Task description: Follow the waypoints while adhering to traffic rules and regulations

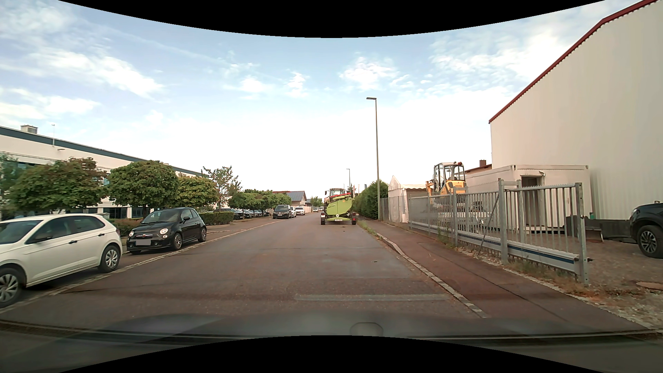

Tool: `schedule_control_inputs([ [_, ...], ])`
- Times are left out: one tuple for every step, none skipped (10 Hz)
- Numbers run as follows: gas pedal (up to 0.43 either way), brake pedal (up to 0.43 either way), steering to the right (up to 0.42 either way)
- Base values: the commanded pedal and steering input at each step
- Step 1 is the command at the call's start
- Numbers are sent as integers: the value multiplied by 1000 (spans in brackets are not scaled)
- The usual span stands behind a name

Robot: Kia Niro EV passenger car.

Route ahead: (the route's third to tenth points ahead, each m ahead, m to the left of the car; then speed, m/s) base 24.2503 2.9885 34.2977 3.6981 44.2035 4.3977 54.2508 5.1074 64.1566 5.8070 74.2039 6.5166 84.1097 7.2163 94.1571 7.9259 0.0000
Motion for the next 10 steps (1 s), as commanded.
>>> schedule_control_inputs([
  [0,280,-7],
  [0,280,-7],
  [0,280,-7],
  [0,280,-7],
  [0,287,-7],
  [0,280,-7],
  [0,274,-7],
  [0,274,-7],
  [0,274,-7],
  [0,256,-6],
])
